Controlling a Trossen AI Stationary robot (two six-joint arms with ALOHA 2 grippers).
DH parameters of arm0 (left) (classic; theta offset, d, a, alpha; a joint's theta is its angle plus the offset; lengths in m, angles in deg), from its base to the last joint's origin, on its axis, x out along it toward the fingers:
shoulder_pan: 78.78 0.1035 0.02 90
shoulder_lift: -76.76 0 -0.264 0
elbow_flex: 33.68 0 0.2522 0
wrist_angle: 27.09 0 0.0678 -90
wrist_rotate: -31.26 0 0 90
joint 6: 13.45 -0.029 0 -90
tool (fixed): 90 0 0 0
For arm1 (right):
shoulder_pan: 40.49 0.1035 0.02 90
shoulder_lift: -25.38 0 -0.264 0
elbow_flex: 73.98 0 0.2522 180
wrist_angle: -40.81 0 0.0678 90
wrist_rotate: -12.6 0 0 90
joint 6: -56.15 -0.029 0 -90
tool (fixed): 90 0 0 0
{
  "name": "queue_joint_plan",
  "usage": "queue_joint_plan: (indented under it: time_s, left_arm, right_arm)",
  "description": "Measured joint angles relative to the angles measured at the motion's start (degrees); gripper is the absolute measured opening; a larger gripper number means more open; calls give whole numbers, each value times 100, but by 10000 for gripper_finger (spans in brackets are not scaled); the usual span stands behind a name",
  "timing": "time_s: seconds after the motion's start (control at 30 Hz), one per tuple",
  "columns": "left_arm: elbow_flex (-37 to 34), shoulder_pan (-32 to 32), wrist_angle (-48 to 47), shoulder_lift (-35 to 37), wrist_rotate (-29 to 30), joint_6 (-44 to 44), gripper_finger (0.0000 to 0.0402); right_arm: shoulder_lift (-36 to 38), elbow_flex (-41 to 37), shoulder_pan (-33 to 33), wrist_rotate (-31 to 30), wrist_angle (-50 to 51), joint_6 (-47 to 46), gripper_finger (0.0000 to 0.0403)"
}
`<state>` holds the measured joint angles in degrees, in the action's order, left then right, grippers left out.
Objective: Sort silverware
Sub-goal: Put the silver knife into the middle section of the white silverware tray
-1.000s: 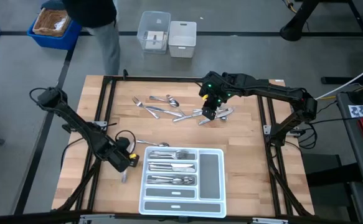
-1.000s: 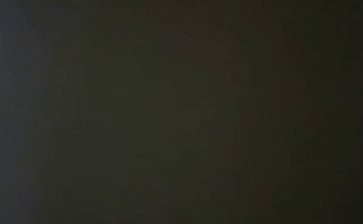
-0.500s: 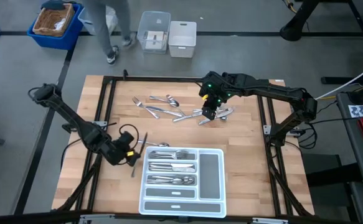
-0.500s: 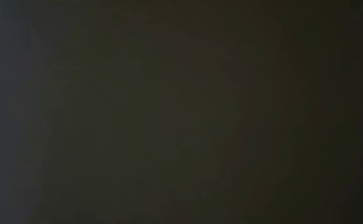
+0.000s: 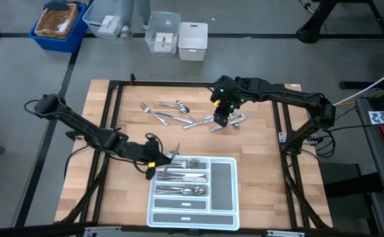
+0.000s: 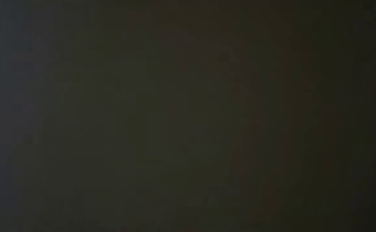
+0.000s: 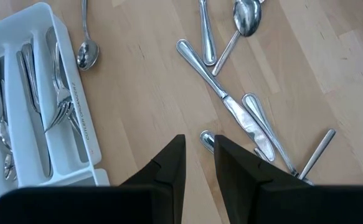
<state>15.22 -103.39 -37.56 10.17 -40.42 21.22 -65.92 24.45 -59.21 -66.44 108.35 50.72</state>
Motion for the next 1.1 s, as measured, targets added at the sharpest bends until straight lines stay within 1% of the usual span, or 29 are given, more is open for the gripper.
queue_joint_plan:
  time_s: [0.07, 0.2, 0.4, 0.6, 0.87, 1.1]
  left_arm:
    - [0, 12, 112, -198, -212, -415, 28]
    - [0, 5, 170, -593, -447, -829, 28]
    - [0, 8, 212, -1081, -463, -1518, 28]
    - [0, 8, 295, -1459, -480, -2013, 32]
    - [2, 8, 577, -1567, -462, -2437, 73]
    - [2, 8, 606, -1557, -475, -2433, 105]
  right_arm:
    - [0, 0, -4, 0, 1, 0, 85]
    - [0, 0, -4, 0, 7, 0, 85]
    - [0, 0, -4, 0, 4, 160, 85]
    - [0, 0, -4, 0, 0, 164, 85]
    - [0, 0, -4, -2, -11, 166, 85]
    - [0, 2, -4, -11, -11, 168, 85]
